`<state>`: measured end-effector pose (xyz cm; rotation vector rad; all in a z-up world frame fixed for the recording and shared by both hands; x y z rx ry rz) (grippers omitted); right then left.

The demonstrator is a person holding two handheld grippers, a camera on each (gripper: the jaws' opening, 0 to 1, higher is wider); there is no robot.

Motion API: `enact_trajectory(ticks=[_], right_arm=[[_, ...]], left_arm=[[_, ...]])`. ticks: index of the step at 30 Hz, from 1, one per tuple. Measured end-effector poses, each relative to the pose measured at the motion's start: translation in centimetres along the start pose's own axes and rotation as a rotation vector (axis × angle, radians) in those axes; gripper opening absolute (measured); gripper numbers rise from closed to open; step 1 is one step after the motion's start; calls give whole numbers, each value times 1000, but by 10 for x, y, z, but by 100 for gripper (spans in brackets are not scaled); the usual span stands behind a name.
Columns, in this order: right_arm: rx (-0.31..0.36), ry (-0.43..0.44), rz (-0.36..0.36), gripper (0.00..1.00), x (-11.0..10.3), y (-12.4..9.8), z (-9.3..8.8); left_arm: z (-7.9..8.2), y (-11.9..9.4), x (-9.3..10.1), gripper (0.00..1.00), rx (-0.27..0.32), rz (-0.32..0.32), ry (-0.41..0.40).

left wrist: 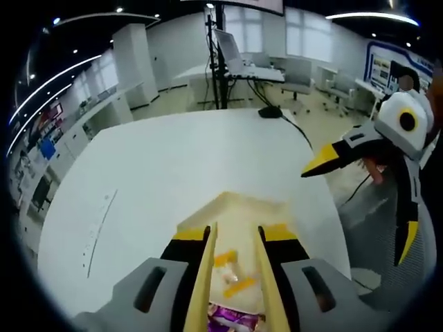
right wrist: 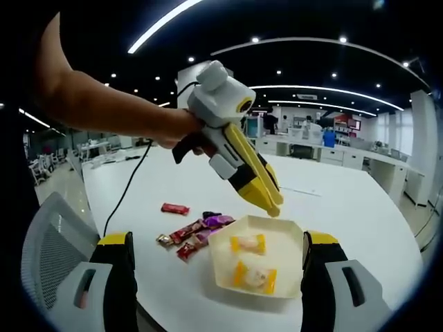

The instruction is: Place the target food into the container with the food tongs after gripping and lifting it, then release it inside without dropping or visibly crushing the food.

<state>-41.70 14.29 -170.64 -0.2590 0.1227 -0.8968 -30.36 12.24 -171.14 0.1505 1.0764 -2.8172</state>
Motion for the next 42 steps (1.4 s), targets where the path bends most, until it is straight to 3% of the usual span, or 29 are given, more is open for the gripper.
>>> enact_trajectory(ticks=[17,34,42], right_arm=[[-8,-3,7,99,-1,1,-2],[-25,-9,35,99,-6,4,-5],[-23,4,28,99,-4,3,-5]], left_arm=[[-15,-22,-3,24,40,22,-15],[-78,-65,-29,25,14,121,-91],[-118,-89,-42,25,-19,177,-136]])
Point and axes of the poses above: the point that each gripper's makers call its tool centre point, and the gripper's own axes: y roughly forward along the fingers, x roughly to its right, z roughly out of its top, the point moved 1 cm from there along -y, roughly backward along the fingers, and after that the axes turned 6 degrees about z, right-handed, at the moved point
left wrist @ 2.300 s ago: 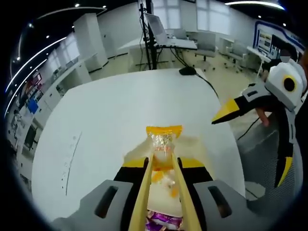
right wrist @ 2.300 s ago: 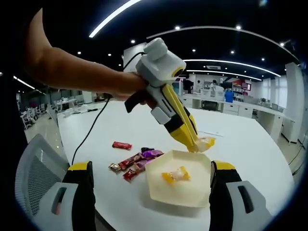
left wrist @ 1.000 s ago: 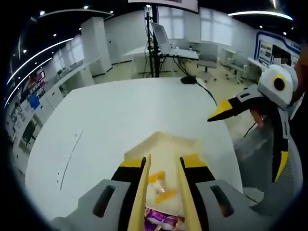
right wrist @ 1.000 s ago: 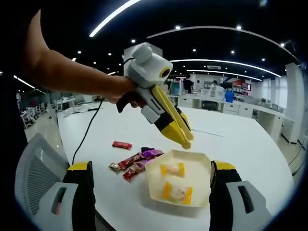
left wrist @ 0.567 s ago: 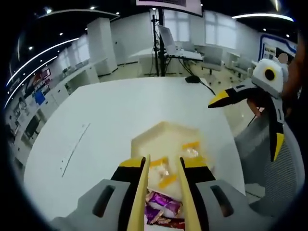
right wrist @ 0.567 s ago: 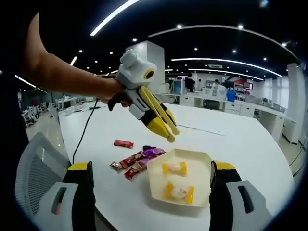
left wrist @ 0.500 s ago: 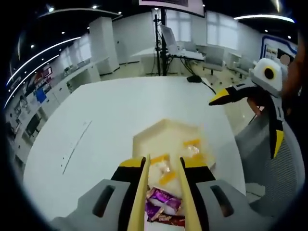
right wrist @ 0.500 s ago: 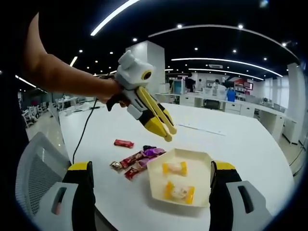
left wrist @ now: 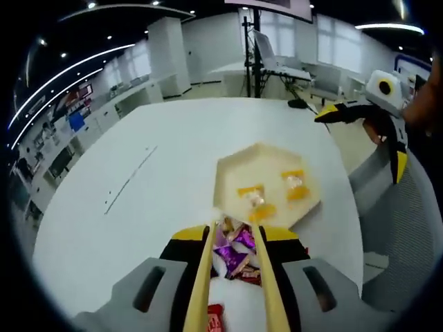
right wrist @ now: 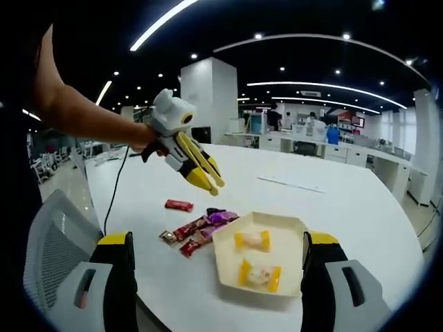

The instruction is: Place the target food into the container with the food tongs after gripping and lifting it, then release it inside without dropping or visibly crushing the food.

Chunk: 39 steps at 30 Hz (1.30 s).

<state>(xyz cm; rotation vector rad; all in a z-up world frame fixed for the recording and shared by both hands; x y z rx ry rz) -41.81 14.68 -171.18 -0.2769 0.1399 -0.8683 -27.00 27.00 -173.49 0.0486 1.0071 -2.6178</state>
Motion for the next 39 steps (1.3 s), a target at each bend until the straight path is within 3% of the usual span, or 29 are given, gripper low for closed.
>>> enact_trajectory(ticks=[14,27,31,39], right_arm=[[-16,-1,-3,99,0,1,-2],[-21,1,4,99,-2,2,-3],[-23,2,5,99,-2,2,-4],[-32,2,13,98,-4,3,-5]], left_arm=[[-69,-35,-32,25,-65,116,-65],[-112,-62,-42,25,-95,166,-129],[-120,-67,-42,25,-98,172,-157],[-126,-69,-41,25,-103,185,-140]])
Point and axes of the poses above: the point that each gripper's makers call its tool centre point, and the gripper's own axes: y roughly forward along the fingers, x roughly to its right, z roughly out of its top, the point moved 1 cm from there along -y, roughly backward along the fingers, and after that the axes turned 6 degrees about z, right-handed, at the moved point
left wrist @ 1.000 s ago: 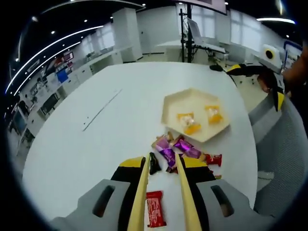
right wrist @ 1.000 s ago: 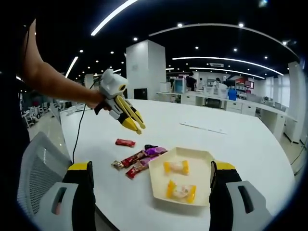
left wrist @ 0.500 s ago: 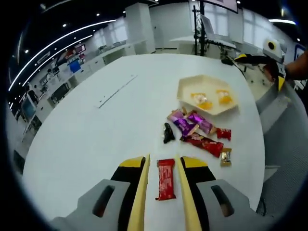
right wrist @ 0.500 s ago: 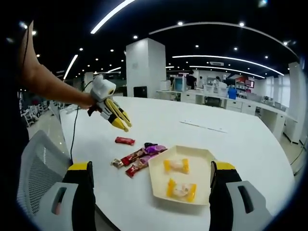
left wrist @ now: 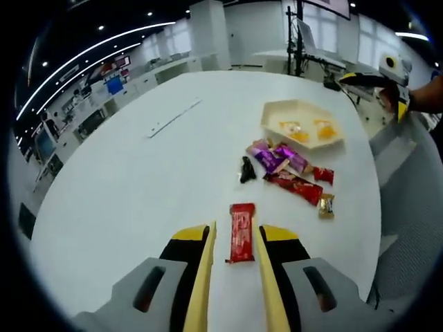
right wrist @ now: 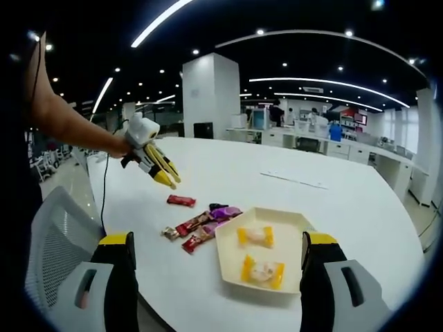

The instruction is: Place the target food into the container with the food tongs after gripping and lifting it, then release it inside without dropping or visibly crushing the food.

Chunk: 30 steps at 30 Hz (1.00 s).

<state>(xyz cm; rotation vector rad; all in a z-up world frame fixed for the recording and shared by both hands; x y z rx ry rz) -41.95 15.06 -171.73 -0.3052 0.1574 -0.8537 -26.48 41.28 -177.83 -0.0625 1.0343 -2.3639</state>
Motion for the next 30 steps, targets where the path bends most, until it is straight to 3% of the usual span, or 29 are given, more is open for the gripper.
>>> enact_trajectory(ticks=[12,14,18,25,30], right_arm=[[14,-1,11,99,-2,0,2],[65,-27,19,99,-2,-1,10],[-12,0,34,99,-6,1,-3],[-14,-14,30,99,-5,1,-3],[-11,-13,16,99,-3,0,-2]], left_arm=[[-13,8,4,25,-29,-9,0],[-16,9,4,25,-32,-9,-2],[-24,13,6,25,-51,-9,6],[-33,19,7,24,-71,-6,46],[-31,23,8,24,-75,-20,27]])
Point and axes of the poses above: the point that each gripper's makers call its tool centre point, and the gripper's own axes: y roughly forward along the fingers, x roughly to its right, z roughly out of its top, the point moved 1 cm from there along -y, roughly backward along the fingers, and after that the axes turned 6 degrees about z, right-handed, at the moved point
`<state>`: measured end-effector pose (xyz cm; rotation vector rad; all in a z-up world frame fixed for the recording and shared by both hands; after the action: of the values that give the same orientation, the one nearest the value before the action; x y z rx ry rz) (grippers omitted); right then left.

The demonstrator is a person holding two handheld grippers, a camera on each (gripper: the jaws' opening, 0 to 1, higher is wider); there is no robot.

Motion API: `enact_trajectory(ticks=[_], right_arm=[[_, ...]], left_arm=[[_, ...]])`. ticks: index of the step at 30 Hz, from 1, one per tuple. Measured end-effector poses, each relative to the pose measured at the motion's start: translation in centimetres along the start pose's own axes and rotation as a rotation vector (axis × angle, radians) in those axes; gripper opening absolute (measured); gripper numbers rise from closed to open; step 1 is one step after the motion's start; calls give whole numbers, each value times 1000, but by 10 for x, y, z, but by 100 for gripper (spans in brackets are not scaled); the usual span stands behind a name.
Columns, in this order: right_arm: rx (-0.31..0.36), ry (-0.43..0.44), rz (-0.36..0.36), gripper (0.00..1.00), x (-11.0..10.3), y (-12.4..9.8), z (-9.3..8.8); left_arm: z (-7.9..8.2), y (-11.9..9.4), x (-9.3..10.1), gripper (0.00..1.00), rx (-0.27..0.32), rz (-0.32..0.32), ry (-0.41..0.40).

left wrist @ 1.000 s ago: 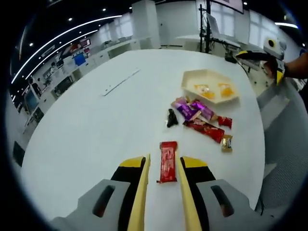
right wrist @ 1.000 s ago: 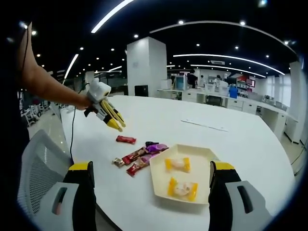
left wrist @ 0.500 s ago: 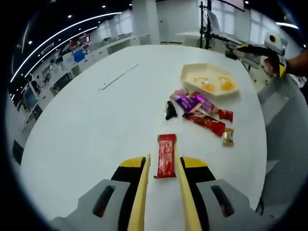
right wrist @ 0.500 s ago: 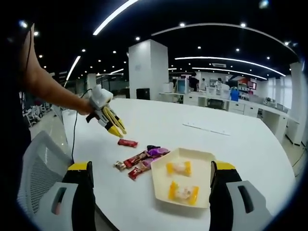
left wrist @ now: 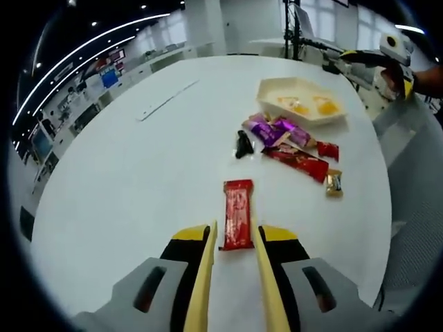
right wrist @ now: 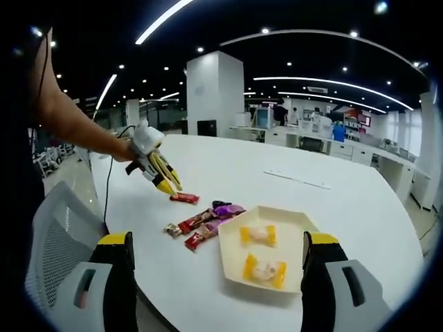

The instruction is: Place the target food into the container with the food tongs after gripping and lifting it, then release it inside without dropping or visibly crushing the food.

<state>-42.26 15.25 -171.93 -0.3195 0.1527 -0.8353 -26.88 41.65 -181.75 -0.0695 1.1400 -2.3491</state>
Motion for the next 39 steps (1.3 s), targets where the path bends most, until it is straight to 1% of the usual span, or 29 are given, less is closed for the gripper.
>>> enact_trajectory(ticks=[5,8,9,10,11,12,13,16,23,25,31,37,39], right_arm=[[8,8,-10,99,2,-1,1],[8,11,-10,99,2,-1,1],[11,16,-10,99,2,-1,1],[11,15,-11,99,2,-1,1],[13,16,-13,99,3,-1,2],[15,18,-13,99,3,-1,2],[17,18,-14,99,3,-1,2],[16,16,-12,99,3,-1,2],[18,2,-17,99,3,-1,3],[18,0,-19,99,4,-1,3],[13,-1,-14,99,3,-1,3],[7,-9,-8,99,2,0,2],[-8,-8,-5,99,1,1,-1]], left_arm=[[-3,5,3,24,-12,-11,-1],[-9,8,4,23,-30,-20,-4],[-8,8,5,22,-7,-28,-16],[-15,4,6,21,-41,-30,-72],[-11,5,4,20,-10,-20,-33],[-9,6,4,20,8,-15,0],[-10,6,4,19,4,-16,-22],[-10,6,5,19,5,-4,-51],[-10,5,6,19,-6,-3,-61],[-9,4,9,19,-12,-10,-62],[-5,-1,14,19,-7,-21,-59],[6,-9,3,19,-2,-14,-66],[10,-12,-2,19,2,-13,-59]])
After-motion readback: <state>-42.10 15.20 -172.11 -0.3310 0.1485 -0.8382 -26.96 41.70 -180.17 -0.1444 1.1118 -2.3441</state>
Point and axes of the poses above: the point that each gripper's makers call its tool centre point, and the gripper's own axes: y roughly forward along the fingers, x roughly to its right, z roughly out of its top, the point moved 1 cm from there along -y, roughly backward along the fingers, and after that the axes turned 6 degrees about z, right-handed, at the moved point
